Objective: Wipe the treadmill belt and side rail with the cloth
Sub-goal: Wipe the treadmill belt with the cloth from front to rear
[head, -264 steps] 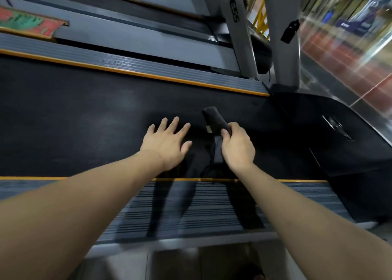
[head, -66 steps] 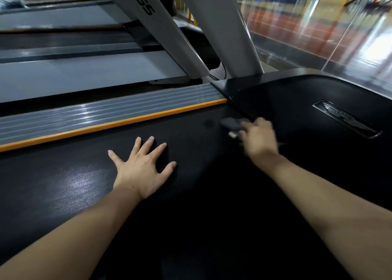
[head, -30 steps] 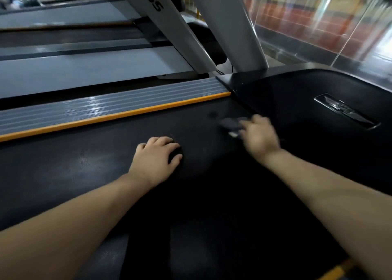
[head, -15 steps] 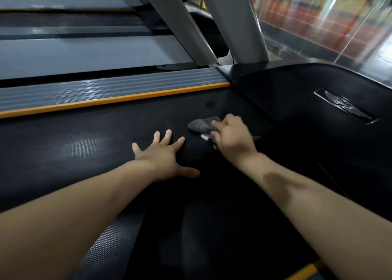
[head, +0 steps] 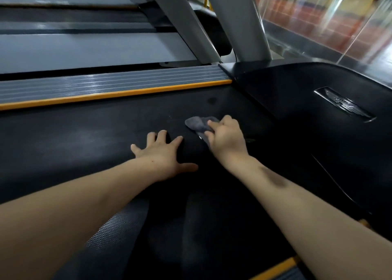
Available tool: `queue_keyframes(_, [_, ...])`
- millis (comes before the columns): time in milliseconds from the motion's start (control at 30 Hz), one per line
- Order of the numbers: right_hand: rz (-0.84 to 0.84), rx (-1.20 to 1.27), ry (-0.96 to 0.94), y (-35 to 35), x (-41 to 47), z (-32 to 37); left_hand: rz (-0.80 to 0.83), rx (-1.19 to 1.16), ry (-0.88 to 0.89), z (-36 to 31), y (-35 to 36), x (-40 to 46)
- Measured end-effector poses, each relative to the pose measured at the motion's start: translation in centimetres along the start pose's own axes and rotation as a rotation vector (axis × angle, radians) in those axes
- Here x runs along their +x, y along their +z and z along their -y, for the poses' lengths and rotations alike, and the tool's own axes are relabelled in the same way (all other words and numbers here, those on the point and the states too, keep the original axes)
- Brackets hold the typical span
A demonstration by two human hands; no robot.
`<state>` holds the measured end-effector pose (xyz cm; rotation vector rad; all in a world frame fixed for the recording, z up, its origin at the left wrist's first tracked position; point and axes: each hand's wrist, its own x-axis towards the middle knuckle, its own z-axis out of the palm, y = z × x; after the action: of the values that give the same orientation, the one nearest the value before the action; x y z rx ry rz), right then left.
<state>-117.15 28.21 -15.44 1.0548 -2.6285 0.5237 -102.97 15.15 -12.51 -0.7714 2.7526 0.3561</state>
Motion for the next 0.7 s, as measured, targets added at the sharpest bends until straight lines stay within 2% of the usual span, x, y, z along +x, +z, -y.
queue_keyframes(67, [0.005, -0.065, 0.010, -1.0, 0.5, -2.4, 0.099, -0.036, 0.026, 0.8, -0.1, -0.7])
queue_keyframes(133, [-0.055, -0.158, 0.120, -2.2, 1.5, -7.1, 0.164, -0.045, 0.048, 1.4, -0.1, -1.0])
queue_keyframes(233, [-0.065, -0.263, 0.320, -3.9, 1.1, -12.3, 0.144, -0.032, 0.056, 1.1, 0.5, -0.6])
queue_keyframes(333, [-0.092, -0.202, 0.376, -3.4, 0.2, -9.6, 0.144, -0.030, 0.051, 0.9, 0.6, -0.7])
queue_keyframes(400, [-0.079, -0.135, 0.322, -2.5, -0.9, -5.2, 0.151, -0.033, 0.050, 0.9, 0.6, -0.7])
queue_keyframes(533, [-0.043, 0.000, 0.001, -1.4, -4.1, 1.0, 0.126, -0.035, 0.050, 0.9, 0.6, -0.7])
queue_keyframes(600, [-0.011, -0.013, -0.093, -2.0, -3.8, -0.2, 0.126, -0.033, 0.053, 0.9, 0.7, -0.7])
queue_keyframes(700, [-0.064, -0.229, 0.055, -3.1, -1.1, -7.7, 0.133, -0.029, 0.053, 0.9, 0.5, -0.8])
